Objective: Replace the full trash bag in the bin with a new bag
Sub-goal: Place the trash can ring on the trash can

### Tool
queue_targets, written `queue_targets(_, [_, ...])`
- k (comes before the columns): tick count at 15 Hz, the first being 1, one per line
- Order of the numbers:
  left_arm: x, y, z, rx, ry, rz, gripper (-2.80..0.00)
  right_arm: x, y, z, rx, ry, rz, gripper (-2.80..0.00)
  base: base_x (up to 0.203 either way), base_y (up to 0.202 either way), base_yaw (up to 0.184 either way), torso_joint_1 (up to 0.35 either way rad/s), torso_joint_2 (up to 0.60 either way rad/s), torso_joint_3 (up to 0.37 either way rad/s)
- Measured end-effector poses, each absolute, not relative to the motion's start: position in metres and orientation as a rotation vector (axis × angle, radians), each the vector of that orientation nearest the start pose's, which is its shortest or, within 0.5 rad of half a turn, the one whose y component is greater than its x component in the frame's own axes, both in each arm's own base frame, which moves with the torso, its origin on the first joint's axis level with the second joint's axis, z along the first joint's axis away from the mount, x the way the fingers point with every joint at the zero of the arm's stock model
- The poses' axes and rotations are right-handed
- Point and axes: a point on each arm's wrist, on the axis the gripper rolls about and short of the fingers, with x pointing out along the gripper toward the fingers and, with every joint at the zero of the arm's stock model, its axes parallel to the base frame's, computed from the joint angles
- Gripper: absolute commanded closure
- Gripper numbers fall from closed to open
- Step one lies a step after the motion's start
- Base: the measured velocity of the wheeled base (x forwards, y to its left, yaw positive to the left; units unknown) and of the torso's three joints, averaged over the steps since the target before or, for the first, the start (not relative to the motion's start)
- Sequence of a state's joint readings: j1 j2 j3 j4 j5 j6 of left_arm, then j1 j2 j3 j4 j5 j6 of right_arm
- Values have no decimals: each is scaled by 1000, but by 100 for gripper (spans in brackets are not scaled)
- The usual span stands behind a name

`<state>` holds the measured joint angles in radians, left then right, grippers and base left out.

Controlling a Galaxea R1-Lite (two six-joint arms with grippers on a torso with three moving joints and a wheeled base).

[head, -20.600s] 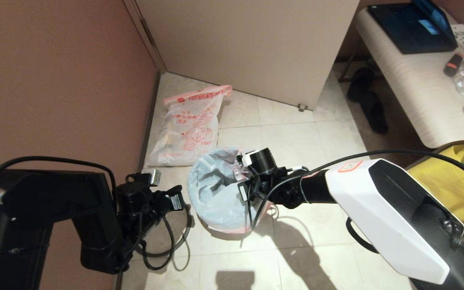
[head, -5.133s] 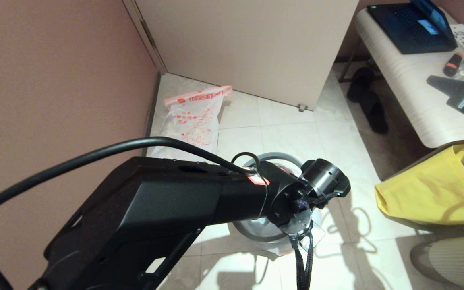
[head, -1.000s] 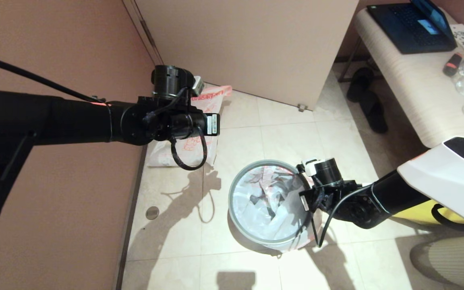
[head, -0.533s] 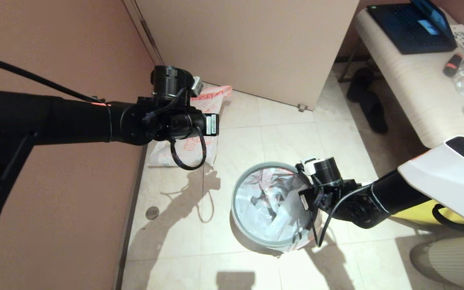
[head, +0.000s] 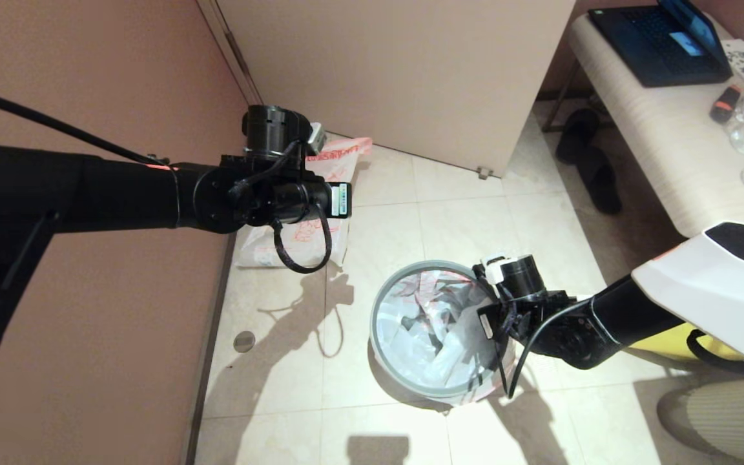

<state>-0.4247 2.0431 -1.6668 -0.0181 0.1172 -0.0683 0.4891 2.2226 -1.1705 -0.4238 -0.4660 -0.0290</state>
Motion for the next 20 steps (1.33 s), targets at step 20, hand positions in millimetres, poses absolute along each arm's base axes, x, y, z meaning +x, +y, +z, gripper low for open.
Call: queue_targets(20, [349,-173,123,-7,816,-424,0,392,192,44,-340,558,40,0,0,0,0,0,0,0])
